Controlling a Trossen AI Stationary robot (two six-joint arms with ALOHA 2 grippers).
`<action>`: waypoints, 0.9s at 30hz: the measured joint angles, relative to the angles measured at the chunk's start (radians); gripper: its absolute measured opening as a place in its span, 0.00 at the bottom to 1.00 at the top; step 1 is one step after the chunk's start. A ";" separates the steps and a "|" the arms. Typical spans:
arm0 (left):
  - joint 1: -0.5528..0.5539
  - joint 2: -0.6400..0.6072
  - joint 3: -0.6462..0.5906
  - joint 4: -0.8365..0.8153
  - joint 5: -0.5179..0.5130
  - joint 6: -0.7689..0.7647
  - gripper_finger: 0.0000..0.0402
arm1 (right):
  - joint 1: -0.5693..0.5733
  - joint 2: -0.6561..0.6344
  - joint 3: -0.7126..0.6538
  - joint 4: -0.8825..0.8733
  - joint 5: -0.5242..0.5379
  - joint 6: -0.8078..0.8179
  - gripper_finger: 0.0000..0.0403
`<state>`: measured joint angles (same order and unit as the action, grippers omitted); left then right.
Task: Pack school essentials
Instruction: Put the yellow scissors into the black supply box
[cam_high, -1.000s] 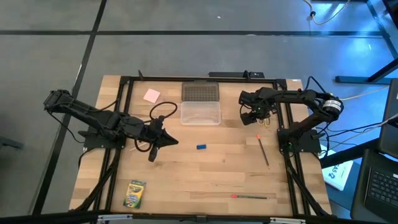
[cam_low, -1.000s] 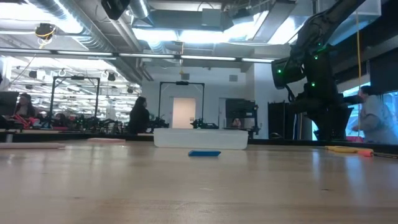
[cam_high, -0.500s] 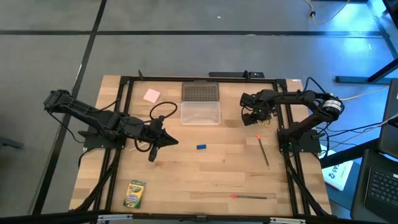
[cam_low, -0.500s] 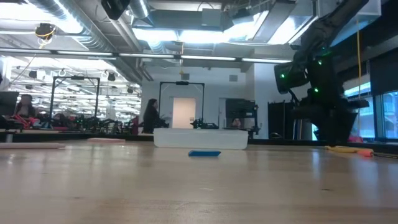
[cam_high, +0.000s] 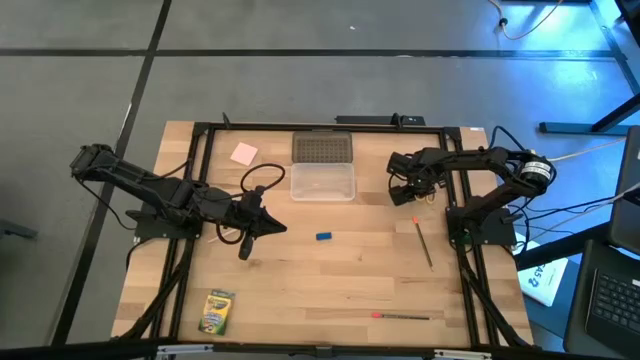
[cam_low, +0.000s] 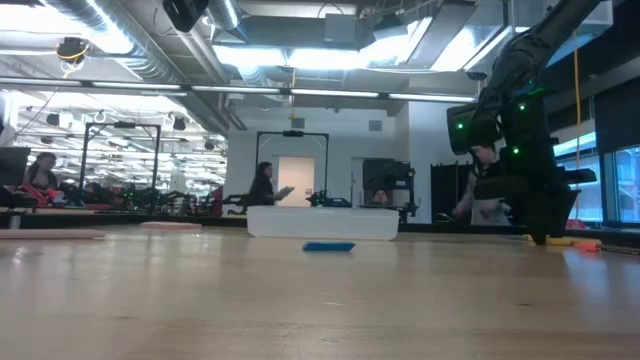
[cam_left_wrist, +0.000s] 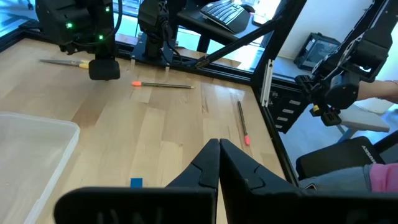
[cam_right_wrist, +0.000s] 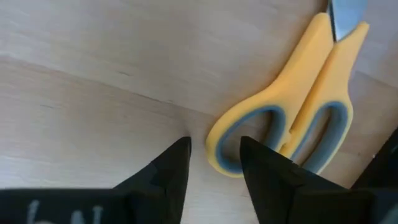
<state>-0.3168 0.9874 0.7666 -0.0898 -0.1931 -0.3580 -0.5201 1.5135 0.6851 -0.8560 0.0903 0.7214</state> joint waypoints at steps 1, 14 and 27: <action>0.000 0.000 0.000 0.000 0.000 0.000 0.00 | 0.000 0.000 0.000 0.001 0.000 -0.004 0.34; -0.006 0.000 0.000 0.000 0.000 -0.002 0.00 | -0.001 0.002 -0.001 0.009 -0.044 -0.073 0.10; -0.040 0.000 0.000 0.000 0.000 -0.002 0.00 | 0.015 0.002 0.000 0.027 -0.033 -0.211 0.07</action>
<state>-0.3573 0.9871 0.7666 -0.0900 -0.1928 -0.3595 -0.5048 1.5150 0.6849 -0.8288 0.0574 0.5106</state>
